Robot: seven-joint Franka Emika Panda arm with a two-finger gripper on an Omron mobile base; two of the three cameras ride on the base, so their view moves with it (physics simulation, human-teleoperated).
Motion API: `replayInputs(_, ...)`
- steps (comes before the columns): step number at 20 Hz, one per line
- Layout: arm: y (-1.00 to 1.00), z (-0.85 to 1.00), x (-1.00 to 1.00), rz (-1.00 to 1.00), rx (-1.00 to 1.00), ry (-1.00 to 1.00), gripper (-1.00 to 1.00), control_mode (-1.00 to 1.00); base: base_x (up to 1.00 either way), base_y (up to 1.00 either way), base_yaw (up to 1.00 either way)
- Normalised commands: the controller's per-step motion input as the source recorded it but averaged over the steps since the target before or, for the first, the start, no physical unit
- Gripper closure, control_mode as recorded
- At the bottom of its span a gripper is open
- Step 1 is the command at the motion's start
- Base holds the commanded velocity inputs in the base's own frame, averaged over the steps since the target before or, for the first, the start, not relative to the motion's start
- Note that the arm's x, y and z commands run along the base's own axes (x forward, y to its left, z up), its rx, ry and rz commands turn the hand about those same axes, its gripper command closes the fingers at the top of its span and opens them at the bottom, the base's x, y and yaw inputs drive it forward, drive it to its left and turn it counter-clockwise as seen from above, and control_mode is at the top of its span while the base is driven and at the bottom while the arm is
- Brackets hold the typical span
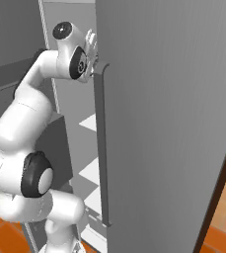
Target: Take the meat container that has the fish and place it on the second highest rack of the freezer. Then take the vegetable container that has the lemon wedge and corn and place it on the highest rack of the freezer.
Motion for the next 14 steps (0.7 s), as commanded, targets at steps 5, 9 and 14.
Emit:
replayInputs(5, 0.00, 0.23, -1.00, 0.00, 0.00, -0.01, -1.00, -1.00, 0.00, 0.00, 0.00)
replayInputs(9, 0.00, 0.04, -1.00, 0.02, 0.00, 0.07, -1.00, -1.00, 0.00, 0.00, 0.00)
replayInputs(14, 0.03, 0.00, -1.00, 0.05, 0.00, 0.12, -1.00, -1.00, 0.00, 0.00, 0.00)
